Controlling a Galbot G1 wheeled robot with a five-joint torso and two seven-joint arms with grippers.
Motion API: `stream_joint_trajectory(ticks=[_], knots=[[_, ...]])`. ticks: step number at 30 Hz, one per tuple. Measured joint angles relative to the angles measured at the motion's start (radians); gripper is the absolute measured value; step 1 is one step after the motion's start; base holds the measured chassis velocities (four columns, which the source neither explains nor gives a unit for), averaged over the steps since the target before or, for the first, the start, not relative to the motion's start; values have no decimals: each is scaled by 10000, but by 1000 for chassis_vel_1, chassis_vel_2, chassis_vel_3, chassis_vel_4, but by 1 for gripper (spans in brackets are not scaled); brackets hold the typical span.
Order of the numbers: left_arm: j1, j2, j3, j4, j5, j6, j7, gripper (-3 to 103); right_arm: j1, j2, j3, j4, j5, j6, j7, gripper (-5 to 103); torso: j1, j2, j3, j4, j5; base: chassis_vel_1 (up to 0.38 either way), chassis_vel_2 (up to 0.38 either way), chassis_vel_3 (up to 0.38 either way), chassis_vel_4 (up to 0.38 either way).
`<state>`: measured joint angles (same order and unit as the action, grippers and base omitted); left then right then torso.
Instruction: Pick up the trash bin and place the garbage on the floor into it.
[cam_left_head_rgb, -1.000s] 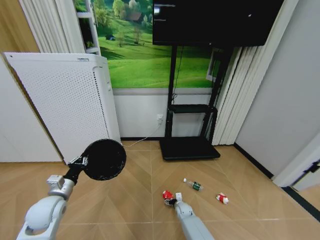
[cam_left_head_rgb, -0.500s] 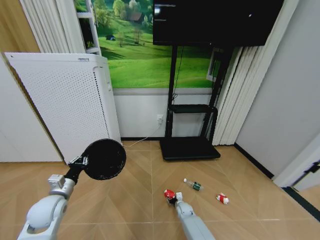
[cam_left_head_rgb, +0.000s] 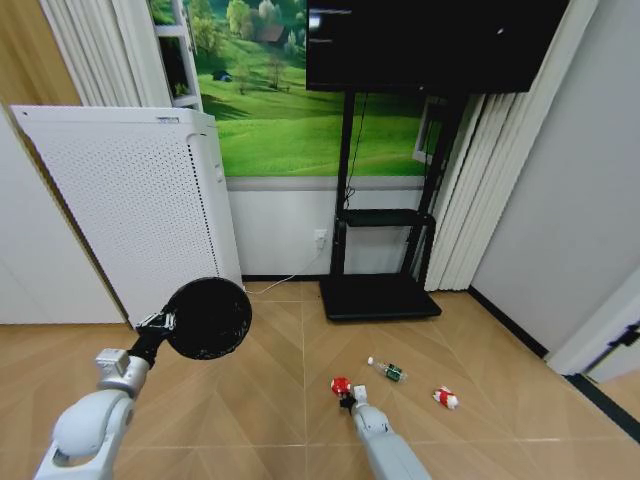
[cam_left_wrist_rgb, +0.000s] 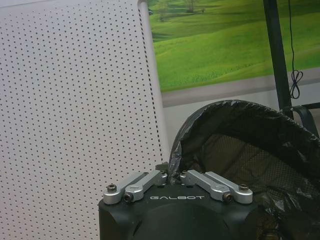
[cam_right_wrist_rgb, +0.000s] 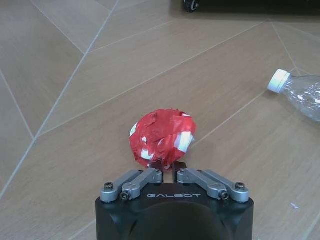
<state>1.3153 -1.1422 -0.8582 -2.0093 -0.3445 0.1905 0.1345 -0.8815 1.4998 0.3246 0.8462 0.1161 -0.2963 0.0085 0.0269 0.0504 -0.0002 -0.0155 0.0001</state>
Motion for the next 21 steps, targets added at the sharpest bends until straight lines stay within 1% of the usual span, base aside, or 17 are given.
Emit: stream_joint_trajectory(ticks=[2, 4, 12, 16, 18, 21], knots=[[-17, -1, 3, 5, 1, -1, 0, 3, -16, -67, 36, 27, 10, 3, -4, 3, 0, 0, 0, -1, 0, 0, 0, 0, 0], [-17, 1, 5, 6, 1, -1, 1, 3, -36, -93, 69, 53, 18, 3, -6, 2, 0, 0, 1, -1, 0, 0, 0, 0, 0], [-2, 5, 11, -24, 2, 0, 2, 3, -484, -345, 230, 638, 168, -19, -67, 2, 1, 0, 2, -3, 0, 0, 0, 0, 0], [30, -21, 9, -64, 3, 3, 2, 3, -730, -424, 489, 1022, 256, -76, -82, 1, 1, -1, 2, -3, 0, 0, 0, 0, 0], [52, -24, -14, -84, 2, 4, 1, 3, -898, -471, 862, 1368, 330, -128, -94, 1, 1, -1, 2, -3, 0, 0, 0, 0, 0], [52, -28, -25, -83, 2, 4, 3, 3, -986, -499, 1084, 1592, 423, -178, -107, 1, 3, -2, 3, -4, 1, 0, 0, 0, 0]])
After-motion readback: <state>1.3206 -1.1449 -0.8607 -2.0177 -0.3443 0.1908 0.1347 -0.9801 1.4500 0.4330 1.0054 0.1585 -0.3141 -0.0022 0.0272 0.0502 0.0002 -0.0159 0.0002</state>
